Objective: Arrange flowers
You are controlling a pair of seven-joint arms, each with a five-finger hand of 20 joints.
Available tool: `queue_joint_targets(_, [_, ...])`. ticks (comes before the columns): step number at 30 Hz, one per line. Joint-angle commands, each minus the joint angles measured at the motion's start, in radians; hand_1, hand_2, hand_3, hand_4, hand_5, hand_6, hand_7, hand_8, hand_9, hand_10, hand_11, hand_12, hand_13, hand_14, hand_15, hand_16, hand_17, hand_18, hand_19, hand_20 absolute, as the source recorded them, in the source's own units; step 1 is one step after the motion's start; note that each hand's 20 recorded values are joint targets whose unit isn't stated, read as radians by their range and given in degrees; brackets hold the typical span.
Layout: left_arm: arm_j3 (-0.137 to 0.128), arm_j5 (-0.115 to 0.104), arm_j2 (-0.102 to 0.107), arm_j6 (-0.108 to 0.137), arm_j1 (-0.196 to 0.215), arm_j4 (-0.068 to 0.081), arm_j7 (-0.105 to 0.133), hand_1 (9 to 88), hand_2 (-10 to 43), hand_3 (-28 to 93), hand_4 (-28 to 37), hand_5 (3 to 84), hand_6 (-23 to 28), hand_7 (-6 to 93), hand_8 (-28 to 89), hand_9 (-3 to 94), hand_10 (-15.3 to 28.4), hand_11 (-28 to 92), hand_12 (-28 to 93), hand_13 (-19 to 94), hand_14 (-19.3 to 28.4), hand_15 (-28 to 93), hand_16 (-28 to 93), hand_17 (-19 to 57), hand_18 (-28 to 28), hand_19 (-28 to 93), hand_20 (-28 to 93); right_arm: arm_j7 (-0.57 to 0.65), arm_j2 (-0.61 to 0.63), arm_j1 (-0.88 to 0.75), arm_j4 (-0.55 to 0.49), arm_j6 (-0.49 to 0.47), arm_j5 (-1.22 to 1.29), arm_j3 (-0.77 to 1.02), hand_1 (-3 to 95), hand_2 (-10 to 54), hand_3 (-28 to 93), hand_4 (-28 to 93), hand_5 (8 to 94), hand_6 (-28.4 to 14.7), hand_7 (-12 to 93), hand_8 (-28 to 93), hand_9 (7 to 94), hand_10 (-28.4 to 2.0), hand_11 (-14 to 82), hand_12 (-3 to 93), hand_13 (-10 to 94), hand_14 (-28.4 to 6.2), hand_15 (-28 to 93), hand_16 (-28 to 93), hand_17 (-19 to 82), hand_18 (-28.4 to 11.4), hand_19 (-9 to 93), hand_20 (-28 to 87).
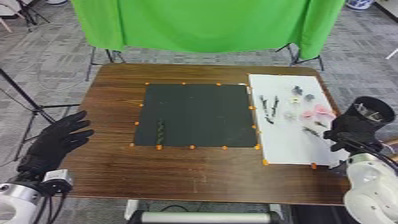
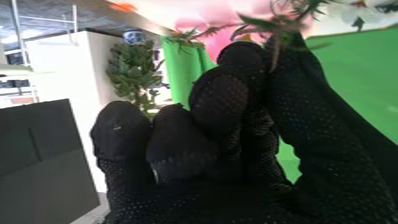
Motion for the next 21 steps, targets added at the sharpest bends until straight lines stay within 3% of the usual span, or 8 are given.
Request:
queue_joint_targets(1, [-0.016,-0.007,-0.012,0.012,0.021,-0.01,-0.003,25.2,1.4,71,-26.9,30.7,4.3,18.9,-11,26.9,13.1,22,14,23,17.2,34,-2,-9.3,22.9,46,6,0.001,-0.002,0.113,-0.074,0.031,-0.005,-0.068,28.3,-1.9,93,-4,68.4,-1.2,62,25,83.3,-10.0,54.3,42.5,78,-6.4,88,35,49,-21.9,93,55])
queue_joint_targets(11, [-0.008,0.0,-0.022,0.002,0.008,-0.01,-0.021,25.3,1.4,71,-27.0,30.7,4.3,19.0,-11,26.9,13.1,22,14,23,17.1,34,-2,-9.3,22.9,46,6,-0.028,-0.113,0.473,-0.078,0.057,-0.016,-0.388,26.8,-3.0,93,1,70.9,-0.1,61,27,86.6,-8.7,54.1,43.0,81,-5.8,88,36,53,-21.6,93,58])
queue_joint_targets(21, [0.012,0.009,-0.031,-0.013,-0.02,-0.002,-0.042,25.3,1.5,70,-26.8,30.7,4.3,18.9,-11,27.0,13.1,22,14,23,17.1,34,-2,-9.3,22.9,46,6,-0.013,-0.358,0.629,0.056,-0.064,-0.08,-0.625,26.9,-3.0,93,0,71.0,0.8,61,29,88.3,-8.0,54.4,42.7,83,-4.8,87,37,56,-21.1,93,60])
